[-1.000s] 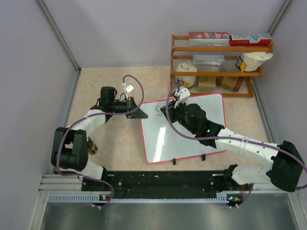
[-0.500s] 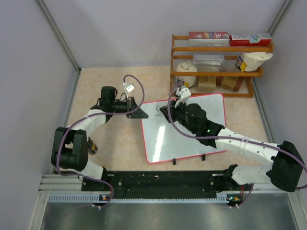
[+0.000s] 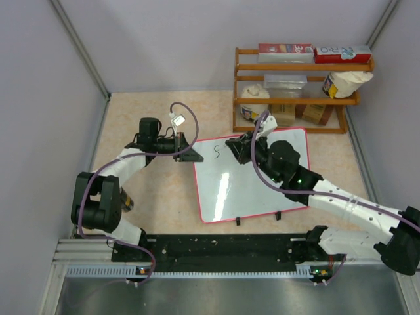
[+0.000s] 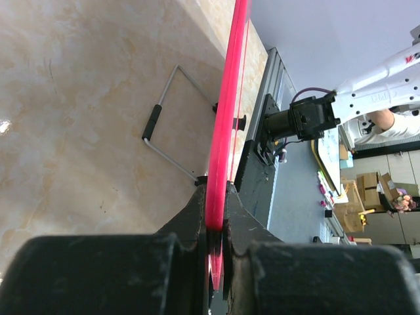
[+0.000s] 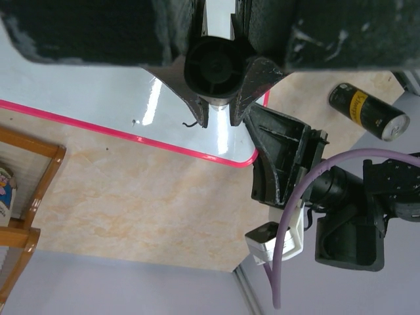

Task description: Write a sentence on the whiteboard

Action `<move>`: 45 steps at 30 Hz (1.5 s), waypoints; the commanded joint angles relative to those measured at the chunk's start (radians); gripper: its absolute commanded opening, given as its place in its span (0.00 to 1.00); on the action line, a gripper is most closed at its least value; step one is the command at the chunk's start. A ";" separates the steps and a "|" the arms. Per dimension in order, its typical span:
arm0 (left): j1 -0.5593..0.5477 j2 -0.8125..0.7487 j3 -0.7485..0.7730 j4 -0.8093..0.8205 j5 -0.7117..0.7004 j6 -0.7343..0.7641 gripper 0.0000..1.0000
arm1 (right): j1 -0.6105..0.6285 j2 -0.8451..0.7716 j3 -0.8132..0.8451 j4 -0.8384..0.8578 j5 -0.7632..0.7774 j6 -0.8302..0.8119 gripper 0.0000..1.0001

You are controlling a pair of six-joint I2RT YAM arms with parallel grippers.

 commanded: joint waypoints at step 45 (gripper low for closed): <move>-0.052 -0.015 -0.010 -0.077 -0.133 0.159 0.00 | -0.039 0.111 0.017 -0.017 0.149 -0.013 0.00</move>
